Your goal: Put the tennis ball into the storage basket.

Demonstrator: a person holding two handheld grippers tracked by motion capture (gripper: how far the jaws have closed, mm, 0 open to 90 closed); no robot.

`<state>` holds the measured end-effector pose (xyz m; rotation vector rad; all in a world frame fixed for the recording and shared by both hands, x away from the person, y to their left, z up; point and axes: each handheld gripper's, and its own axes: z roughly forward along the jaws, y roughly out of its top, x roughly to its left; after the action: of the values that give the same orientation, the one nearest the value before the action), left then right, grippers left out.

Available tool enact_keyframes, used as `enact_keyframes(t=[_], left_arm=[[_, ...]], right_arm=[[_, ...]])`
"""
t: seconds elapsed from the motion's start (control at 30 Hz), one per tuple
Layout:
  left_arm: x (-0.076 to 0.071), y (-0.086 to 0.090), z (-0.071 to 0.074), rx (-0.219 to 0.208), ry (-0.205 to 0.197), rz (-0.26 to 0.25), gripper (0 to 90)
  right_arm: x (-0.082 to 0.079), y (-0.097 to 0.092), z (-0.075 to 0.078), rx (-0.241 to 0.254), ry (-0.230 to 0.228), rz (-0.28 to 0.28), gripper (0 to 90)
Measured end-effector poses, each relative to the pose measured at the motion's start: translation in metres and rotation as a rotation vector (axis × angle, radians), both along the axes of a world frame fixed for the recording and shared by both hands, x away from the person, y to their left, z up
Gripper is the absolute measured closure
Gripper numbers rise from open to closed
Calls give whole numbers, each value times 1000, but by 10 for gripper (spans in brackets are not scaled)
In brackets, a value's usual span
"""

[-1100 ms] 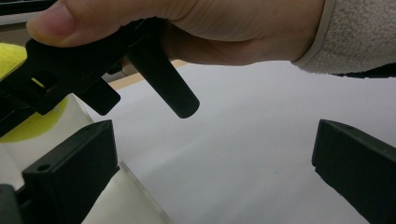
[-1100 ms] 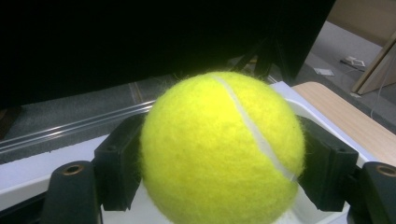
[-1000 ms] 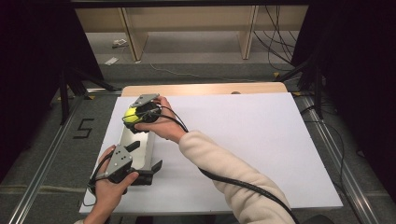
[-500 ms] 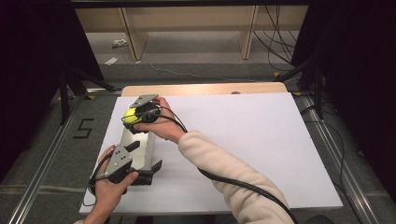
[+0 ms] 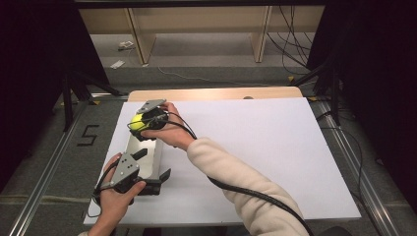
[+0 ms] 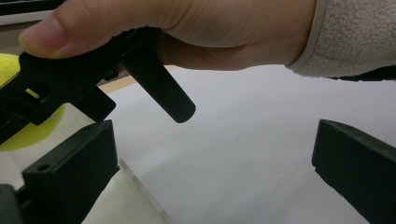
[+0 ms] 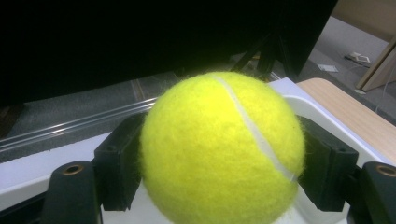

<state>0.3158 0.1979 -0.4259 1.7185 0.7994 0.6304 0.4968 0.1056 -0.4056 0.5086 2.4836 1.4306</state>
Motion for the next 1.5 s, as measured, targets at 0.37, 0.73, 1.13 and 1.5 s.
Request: enact_keyframes(t=[0.37,0.73,1.13,1.5], left_arm=[[0,0,0,-3,1,0,0],[0,0,0,-2,-1,-1,0],[0,0,0,-3,-1,-2,0],[0,0,0,-5,0,-2,0]], right_arm=[[0,1,-3,-2,11,-3,266],[1,0,-5,-8,19,-3,265],[1,0,-8,-22,27,-1,265],[0,1,-10,-24,34,3,265]])
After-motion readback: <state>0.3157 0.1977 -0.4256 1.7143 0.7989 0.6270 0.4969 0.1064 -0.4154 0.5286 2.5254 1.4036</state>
